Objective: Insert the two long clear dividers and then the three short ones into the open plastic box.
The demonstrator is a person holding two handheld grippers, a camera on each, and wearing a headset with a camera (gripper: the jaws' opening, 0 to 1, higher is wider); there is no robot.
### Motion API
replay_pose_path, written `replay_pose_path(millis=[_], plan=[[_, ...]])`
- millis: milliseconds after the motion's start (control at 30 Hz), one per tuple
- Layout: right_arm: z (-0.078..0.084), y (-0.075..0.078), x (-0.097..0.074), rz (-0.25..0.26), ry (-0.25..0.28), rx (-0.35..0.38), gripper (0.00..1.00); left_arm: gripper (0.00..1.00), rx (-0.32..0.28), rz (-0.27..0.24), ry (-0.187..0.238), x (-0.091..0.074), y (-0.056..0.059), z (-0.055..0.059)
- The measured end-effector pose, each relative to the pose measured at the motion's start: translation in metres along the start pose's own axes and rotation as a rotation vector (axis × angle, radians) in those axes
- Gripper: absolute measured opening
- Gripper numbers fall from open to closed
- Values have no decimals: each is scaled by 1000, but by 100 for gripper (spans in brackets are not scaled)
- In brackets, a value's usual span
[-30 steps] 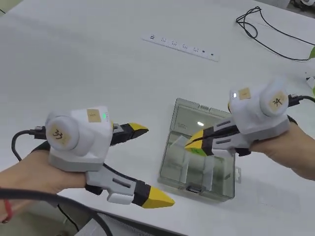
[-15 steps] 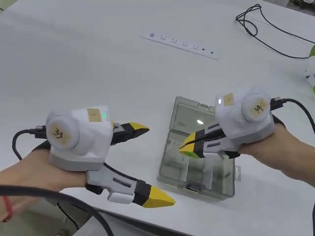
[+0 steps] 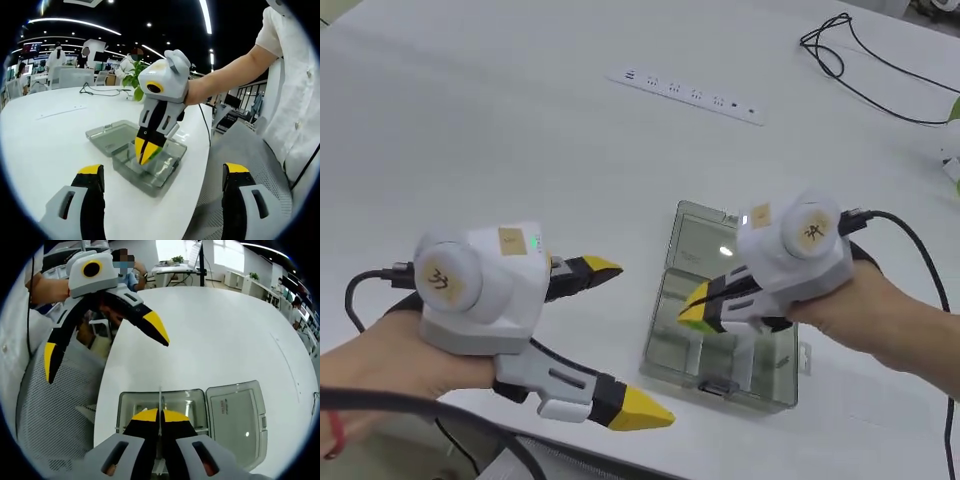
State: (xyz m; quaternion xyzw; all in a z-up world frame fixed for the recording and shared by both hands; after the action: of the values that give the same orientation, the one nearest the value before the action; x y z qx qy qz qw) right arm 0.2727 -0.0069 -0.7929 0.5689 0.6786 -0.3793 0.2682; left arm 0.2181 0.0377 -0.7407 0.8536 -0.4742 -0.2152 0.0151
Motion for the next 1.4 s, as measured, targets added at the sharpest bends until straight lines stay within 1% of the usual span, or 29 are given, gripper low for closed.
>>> replay_pose_path(millis=[200,400,467,567,733,1000,1200,1333,1400], plan=[[3,0,6,-1,-32,-9,3,100,2,3,-1,1,0,0],[4,0,8,5,-59,-21,2,100,3,4,-1,1,-1,0],[4,-1,10,5,-70,-36,2,100,3,4,-1,2,-2,0],[4,-1,9,9,-83,-36,2,100,3,3,-1,2,-2,0],[5,-1,10,24,-109,-32,2,100,6,3,1,2,-3,-1],[5,-1,12,45,-129,-38,2,100,14,5,-2,2,-2,-2],[5,0,11,52,-114,-33,3,100,23,8,-12,2,0,-3],[4,0,11,53,-93,-6,3,100,31,4,-19,0,0,-4],[3,-1,11,49,-76,20,6,100,34,2,-20,-1,0,-4]])
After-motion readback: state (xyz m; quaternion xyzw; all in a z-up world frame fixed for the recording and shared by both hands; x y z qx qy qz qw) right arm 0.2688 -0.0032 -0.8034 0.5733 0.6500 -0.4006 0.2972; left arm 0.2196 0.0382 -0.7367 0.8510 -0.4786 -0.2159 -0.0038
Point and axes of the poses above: the centre of the closed fingertips' face, and the gripper's own axes: x roughly forward along the fingers, y roughly to its right, z roughly out of its underside, the point moved 2 cm from there along -x, roughly backward along the fingers, and after that the axes turned 6 degrees about -z, right-handed, at the moved point
